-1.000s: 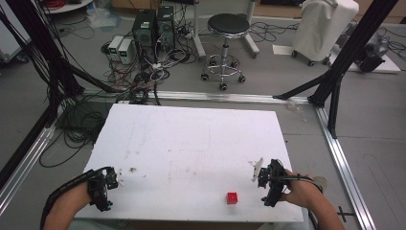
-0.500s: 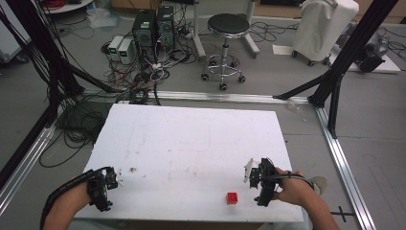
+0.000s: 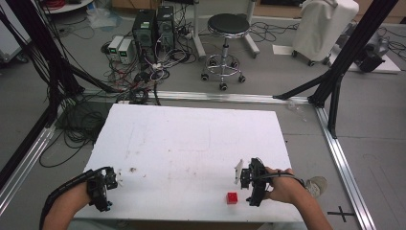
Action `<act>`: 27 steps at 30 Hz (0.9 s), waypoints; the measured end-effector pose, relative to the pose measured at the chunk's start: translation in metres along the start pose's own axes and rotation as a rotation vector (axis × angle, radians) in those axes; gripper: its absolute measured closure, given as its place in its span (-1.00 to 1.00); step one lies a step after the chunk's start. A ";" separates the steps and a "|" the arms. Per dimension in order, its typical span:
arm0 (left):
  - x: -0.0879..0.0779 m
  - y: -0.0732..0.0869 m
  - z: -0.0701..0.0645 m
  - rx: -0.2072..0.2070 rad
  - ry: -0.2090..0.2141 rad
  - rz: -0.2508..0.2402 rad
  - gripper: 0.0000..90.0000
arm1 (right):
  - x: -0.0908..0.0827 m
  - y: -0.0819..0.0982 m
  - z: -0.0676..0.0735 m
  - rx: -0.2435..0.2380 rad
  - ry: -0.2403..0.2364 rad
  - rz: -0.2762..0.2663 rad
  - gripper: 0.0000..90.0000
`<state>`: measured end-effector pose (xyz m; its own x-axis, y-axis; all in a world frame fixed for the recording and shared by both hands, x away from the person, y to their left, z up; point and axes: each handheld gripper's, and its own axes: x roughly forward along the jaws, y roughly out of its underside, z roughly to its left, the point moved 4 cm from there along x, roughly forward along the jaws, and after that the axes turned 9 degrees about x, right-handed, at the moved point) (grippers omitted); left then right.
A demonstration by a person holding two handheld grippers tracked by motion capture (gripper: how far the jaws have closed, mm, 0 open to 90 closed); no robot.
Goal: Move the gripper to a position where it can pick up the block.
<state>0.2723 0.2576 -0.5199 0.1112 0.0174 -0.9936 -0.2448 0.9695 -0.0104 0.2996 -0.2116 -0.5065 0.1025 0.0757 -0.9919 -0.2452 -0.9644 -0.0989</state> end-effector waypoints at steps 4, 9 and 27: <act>0.000 0.000 0.000 -0.006 0.002 -0.004 -0.50 | 0.001 -0.006 0.001 -0.017 -0.008 0.002 -0.96; -0.001 0.001 0.000 0.001 0.002 -0.001 -0.50 | 0.003 -0.014 0.004 -0.041 -0.015 0.003 -0.96; 0.000 0.001 -0.001 -0.005 0.003 0.000 -0.50 | 0.024 -0.032 0.018 -0.101 -0.049 -0.003 -0.96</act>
<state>0.2717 0.2583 -0.5201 0.1078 0.0169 -0.9940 -0.2500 0.9682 -0.0106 0.2922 -0.1740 -0.5286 0.0555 0.0889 -0.9945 -0.1465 -0.9845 -0.0962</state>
